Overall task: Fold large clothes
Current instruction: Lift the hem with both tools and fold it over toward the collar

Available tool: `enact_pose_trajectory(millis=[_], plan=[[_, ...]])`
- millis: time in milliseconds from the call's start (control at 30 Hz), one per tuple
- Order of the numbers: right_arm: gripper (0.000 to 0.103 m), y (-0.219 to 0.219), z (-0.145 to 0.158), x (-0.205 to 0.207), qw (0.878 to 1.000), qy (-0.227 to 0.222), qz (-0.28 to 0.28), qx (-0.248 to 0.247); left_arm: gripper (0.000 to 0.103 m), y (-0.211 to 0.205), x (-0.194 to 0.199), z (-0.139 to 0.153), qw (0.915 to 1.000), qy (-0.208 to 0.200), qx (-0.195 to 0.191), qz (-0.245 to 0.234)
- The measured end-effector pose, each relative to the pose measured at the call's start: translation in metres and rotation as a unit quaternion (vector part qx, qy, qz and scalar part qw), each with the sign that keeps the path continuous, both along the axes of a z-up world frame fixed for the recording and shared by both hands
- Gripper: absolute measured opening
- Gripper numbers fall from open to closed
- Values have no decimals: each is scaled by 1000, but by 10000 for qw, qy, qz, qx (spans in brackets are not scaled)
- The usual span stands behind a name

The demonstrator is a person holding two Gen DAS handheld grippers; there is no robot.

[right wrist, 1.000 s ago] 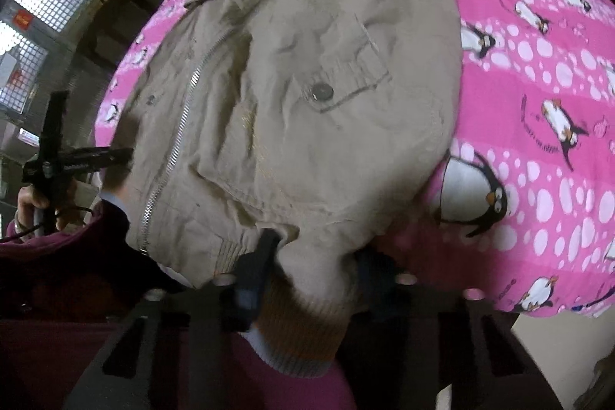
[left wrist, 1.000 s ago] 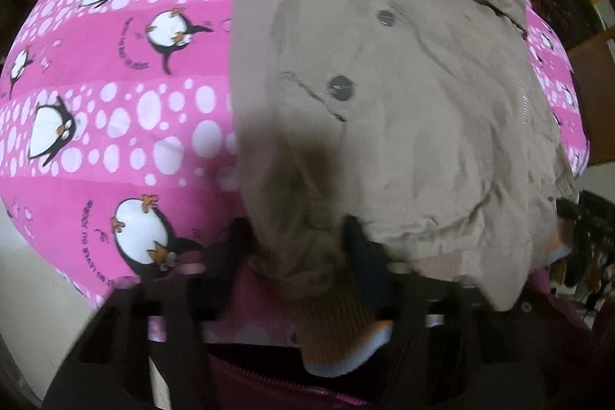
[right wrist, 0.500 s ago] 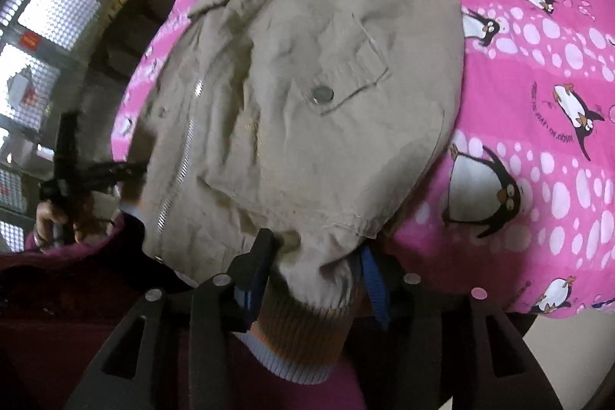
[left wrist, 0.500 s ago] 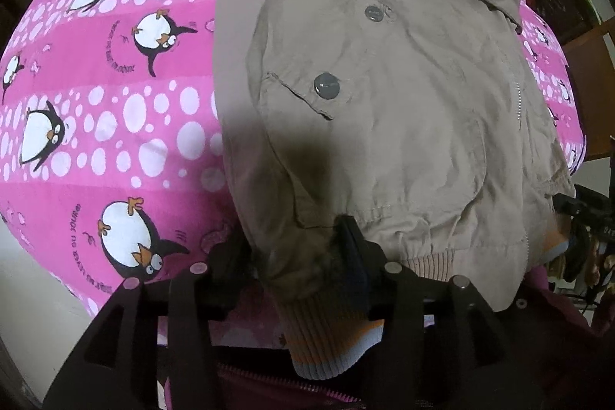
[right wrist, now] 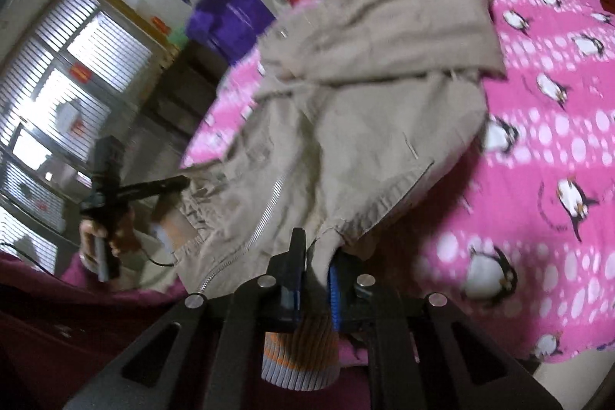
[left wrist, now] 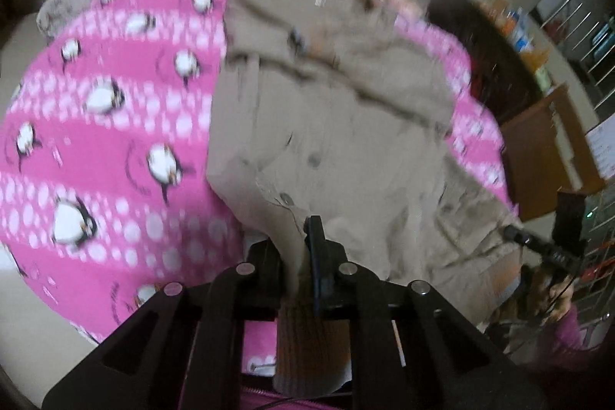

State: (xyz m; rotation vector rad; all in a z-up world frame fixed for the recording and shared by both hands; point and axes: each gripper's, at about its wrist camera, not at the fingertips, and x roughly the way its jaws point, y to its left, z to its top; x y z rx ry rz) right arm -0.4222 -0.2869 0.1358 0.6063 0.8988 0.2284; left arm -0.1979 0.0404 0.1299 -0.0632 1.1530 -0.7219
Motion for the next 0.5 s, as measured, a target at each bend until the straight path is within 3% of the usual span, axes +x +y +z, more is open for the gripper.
enact_pose_trajectory(millis=[167,500], plan=[[10,1,26,3,9986,-458,-51,260,9,2,7,38,9986,-384,-345,118],[9,-48,56,47,9908,-1056,-732,420,9,-21,66,67,9938,-775,-717,355]])
